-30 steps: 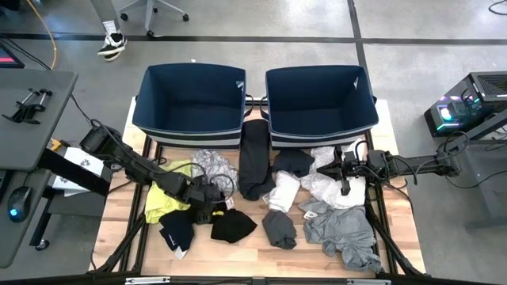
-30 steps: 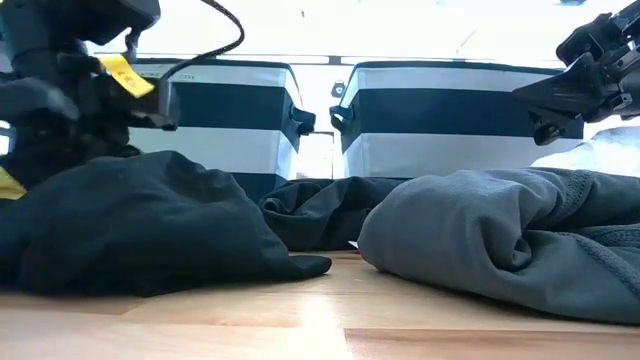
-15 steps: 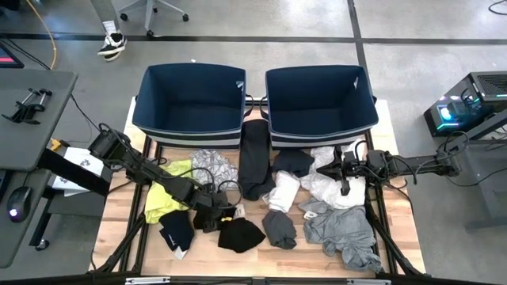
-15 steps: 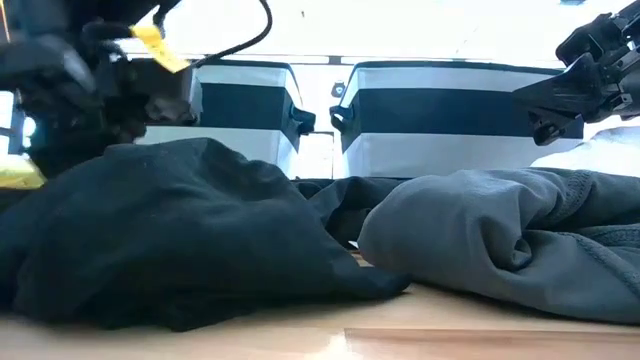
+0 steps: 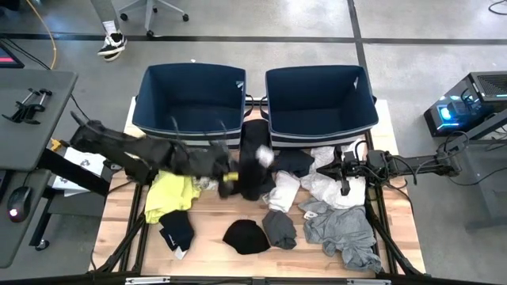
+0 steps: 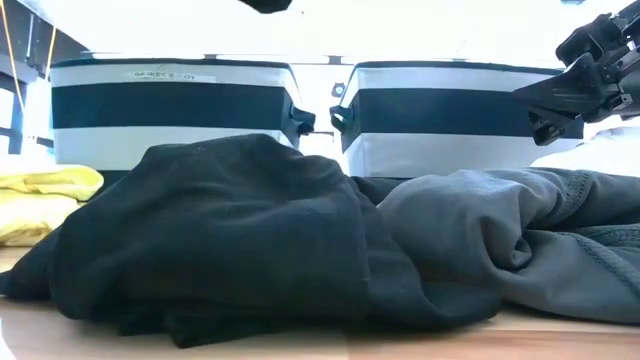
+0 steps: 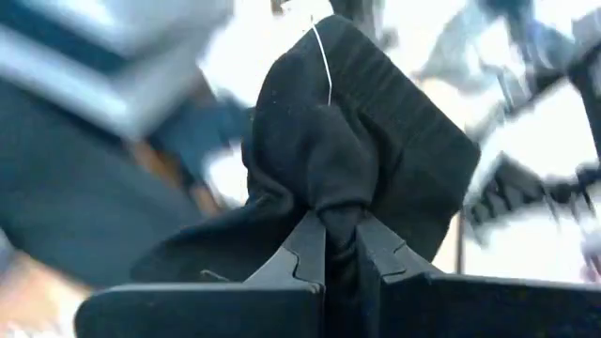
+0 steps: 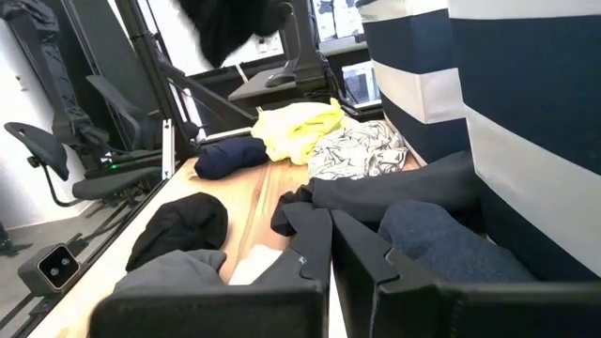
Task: Sort clothes
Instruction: Put the black shorts into the left blue laundry bin
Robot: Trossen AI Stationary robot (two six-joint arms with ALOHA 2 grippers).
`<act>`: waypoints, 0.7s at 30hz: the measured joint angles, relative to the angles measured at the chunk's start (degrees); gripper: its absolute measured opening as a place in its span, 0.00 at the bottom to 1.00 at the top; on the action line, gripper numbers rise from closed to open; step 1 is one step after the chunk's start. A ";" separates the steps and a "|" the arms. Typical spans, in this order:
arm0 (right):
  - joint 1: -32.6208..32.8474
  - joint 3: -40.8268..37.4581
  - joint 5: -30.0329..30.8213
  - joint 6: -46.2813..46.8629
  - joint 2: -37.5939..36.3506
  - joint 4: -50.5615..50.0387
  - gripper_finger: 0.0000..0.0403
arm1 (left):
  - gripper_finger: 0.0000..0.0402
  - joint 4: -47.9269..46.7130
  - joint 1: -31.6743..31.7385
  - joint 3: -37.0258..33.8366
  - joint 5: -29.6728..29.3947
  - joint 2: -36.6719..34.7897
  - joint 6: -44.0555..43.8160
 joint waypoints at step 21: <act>-0.01 0.00 0.01 -0.01 0.02 0.00 0.00 | 0.00 -23.85 55.46 -1.46 20.04 1.48 34.64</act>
